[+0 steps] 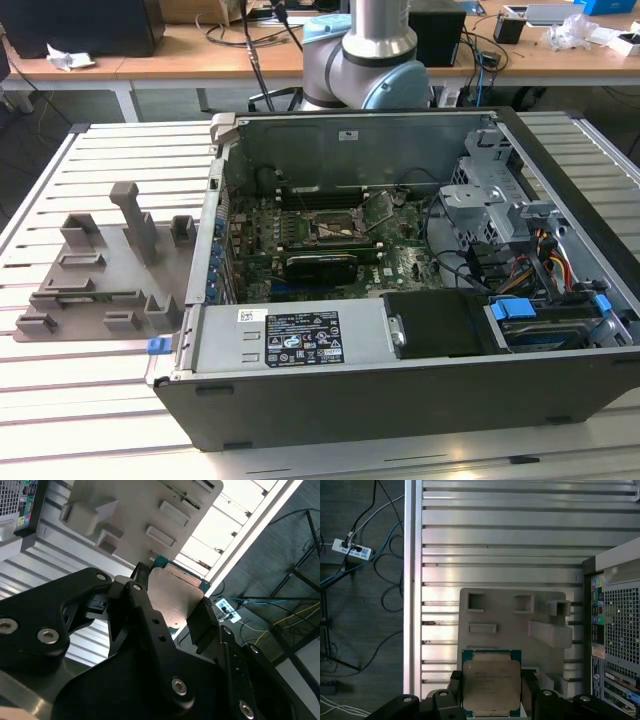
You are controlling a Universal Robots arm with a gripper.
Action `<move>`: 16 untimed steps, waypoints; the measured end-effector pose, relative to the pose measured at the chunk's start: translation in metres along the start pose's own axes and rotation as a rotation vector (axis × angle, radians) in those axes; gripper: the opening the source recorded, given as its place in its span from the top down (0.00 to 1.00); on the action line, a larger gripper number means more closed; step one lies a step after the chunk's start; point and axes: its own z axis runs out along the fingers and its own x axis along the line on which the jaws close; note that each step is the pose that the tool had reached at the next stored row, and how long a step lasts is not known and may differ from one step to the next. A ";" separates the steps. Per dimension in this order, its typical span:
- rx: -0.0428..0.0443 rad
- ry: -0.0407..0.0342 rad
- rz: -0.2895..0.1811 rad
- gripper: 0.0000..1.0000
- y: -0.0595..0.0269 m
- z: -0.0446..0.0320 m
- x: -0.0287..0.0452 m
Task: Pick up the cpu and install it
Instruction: 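Pick up the cpu and move it towards the insertion slot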
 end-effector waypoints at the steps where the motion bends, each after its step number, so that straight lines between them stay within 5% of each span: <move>1: -0.0003 0.0000 0.000 0.45 -0.0001 0.0000 -0.0003; 7: 0.0048 0.0002 0.000 0.45 -0.0001 0.0007 -0.0220; 8: 0.0057 0.0006 0.000 0.45 -0.0002 0.0008 -0.0288; 9: 0.0077 0.0016 0.000 0.45 -0.0002 0.0013 -0.0437; 16: 0.0137 0.0056 0.000 0.45 -0.0003 0.0027 -0.0866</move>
